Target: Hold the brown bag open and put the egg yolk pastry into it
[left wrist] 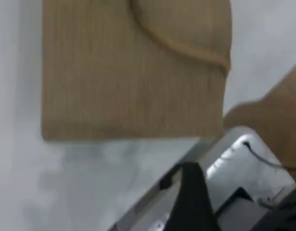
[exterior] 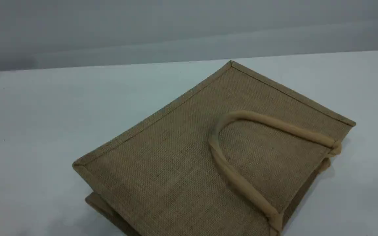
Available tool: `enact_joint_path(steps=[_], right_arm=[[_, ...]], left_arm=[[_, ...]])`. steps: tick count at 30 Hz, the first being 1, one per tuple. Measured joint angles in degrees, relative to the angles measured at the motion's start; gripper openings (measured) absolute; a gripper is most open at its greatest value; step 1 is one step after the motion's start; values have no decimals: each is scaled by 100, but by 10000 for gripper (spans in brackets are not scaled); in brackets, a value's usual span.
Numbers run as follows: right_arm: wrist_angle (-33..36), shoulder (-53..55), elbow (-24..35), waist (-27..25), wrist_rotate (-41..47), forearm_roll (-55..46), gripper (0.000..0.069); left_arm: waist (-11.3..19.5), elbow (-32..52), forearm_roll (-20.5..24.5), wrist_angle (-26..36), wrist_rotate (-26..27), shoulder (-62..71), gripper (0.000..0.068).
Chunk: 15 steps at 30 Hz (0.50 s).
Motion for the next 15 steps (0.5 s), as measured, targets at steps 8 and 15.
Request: enact_joint_path(steps=[8, 15], right_arm=[[-16, 0, 0, 0, -7, 0, 443], [-16, 0, 0, 0, -1, 0, 443]], left_arm=[[0, 1687, 615, -271, -313, -1869, 482], [0, 2811, 1632, -266, -1356, -3715, 482]])
